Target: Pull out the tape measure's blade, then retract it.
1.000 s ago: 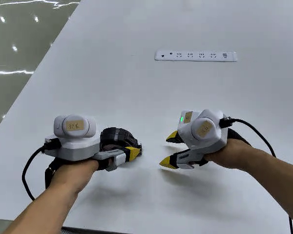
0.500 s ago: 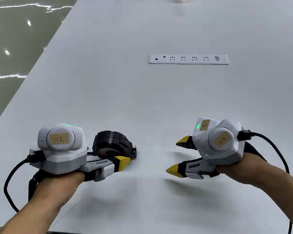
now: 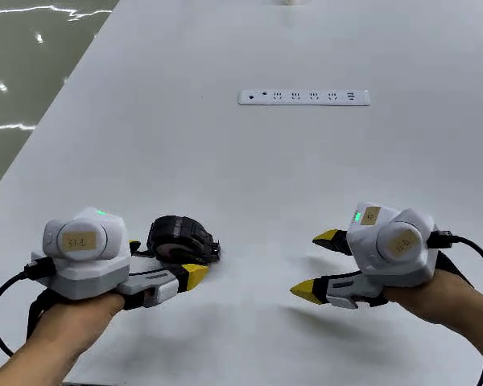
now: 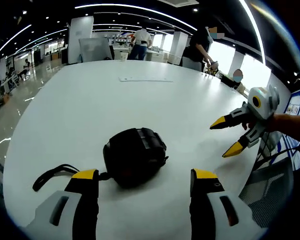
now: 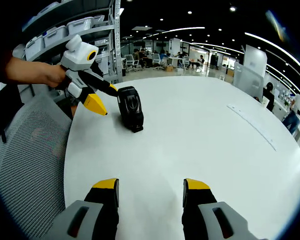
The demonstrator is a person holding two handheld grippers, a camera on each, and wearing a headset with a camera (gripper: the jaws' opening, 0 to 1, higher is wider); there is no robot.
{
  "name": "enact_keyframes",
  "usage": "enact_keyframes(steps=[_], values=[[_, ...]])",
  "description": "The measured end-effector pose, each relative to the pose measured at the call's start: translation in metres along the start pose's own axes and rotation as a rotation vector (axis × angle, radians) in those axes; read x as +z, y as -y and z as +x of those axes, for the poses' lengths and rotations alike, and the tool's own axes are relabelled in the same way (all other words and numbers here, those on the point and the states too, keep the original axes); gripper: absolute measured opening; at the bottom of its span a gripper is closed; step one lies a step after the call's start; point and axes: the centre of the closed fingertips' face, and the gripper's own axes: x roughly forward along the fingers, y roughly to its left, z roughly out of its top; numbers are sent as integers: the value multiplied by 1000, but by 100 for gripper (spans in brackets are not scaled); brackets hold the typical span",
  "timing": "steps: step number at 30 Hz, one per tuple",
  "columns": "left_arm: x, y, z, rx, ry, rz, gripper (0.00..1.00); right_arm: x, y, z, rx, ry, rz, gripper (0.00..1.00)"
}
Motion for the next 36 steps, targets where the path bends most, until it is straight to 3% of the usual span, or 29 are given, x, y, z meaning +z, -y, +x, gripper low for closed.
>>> enact_keyframes(steps=[9, 27, 36], values=[[2, 5, -8, -36, 47, 46, 76, -10, -4, -19, -43, 39, 66, 55], [-2, 15, -23, -100, 87, 151, 86, -19, -13, -42, -103, 102, 130, 68], [-4, 17, -29, -124, 110, 165, 92, -27, -16, -51, -154, 135, 175, 77]])
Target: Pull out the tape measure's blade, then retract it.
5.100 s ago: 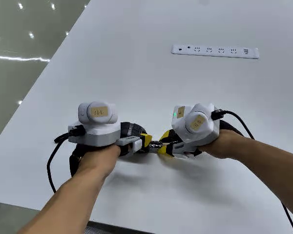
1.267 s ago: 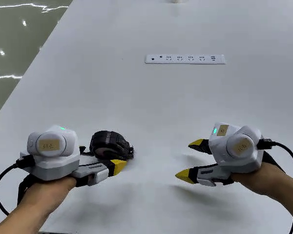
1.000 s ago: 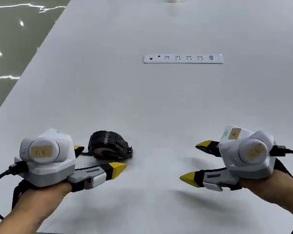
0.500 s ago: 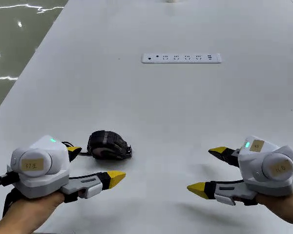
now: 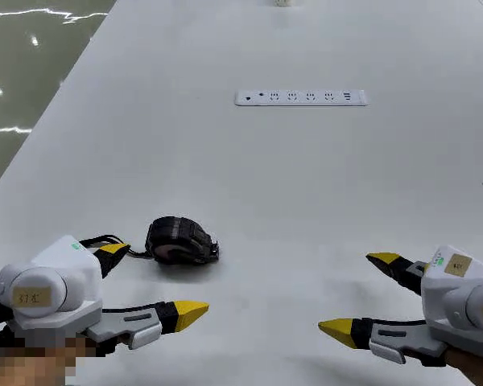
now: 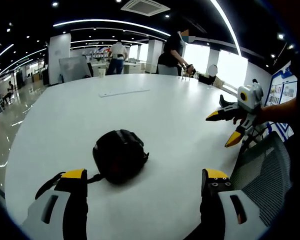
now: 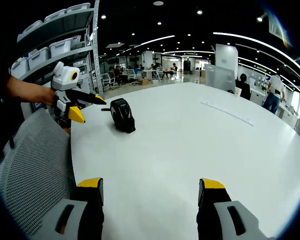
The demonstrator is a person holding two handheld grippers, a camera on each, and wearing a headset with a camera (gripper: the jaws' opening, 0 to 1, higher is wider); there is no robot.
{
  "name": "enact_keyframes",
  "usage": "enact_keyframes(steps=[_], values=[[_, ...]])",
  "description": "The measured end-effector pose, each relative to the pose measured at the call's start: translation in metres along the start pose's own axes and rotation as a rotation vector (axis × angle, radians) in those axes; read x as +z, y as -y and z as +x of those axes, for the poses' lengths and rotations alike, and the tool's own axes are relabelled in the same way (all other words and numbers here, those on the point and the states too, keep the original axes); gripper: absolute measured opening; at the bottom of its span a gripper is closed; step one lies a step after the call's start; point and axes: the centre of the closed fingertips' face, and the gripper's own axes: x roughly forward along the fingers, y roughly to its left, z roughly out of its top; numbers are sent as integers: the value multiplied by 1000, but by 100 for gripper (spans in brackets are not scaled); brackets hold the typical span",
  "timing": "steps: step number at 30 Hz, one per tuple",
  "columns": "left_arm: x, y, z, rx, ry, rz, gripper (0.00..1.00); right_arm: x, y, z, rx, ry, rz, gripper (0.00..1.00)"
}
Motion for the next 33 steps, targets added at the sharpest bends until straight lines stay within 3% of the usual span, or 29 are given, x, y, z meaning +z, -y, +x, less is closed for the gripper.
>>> enact_keyframes(steps=[7, 15, 22, 33], values=[[-3, 6, -6, -10, 8, 8, 99, 4, -1, -6, -15, 27, 8, 84], [-5, 10, -13, -21, 19, 26, 99, 5, 0, -12, -34, 46, 25, 91], [-3, 6, -17, -6, 35, 41, 99, 2, 1, -16, -55, 52, 49, 99], [-1, 1, -20, 10, 52, 40, 99, 0, 1, -21, -61, 54, 63, 99]])
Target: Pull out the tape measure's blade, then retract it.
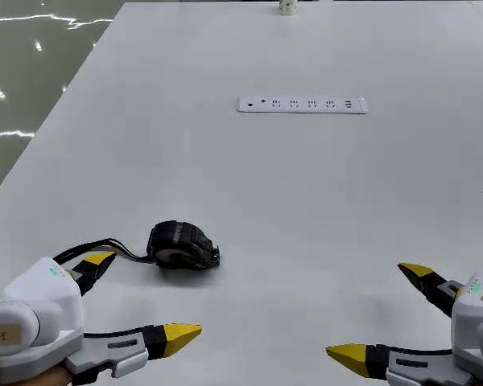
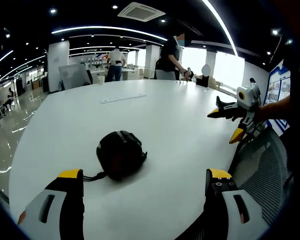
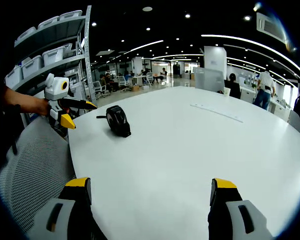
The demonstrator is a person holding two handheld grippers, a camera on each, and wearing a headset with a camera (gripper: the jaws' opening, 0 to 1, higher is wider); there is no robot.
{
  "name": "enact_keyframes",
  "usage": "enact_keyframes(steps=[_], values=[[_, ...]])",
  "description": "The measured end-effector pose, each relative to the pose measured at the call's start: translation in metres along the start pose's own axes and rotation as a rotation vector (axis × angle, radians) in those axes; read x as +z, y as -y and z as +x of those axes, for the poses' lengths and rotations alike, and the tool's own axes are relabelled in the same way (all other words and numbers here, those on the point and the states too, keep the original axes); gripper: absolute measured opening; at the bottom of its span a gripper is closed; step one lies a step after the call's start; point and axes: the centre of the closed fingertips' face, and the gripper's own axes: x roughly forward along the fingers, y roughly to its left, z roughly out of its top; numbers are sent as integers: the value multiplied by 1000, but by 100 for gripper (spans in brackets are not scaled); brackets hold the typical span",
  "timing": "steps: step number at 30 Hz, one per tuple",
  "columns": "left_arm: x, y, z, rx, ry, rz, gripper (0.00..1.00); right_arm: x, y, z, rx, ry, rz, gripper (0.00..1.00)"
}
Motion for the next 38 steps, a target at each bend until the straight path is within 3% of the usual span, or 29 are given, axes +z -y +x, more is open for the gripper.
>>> enact_keyframes(steps=[10, 25, 38], values=[[-2, -3, -2, 8, -3, -4, 99, -1, 3, -3, -8, 0, 3, 99], [0, 4, 0, -34, -9, -20, 98, -1, 4, -5, -12, -1, 0, 99], [7, 7, -5, -29, 3, -10, 99, 0, 4, -7, -15, 5, 3, 99]])
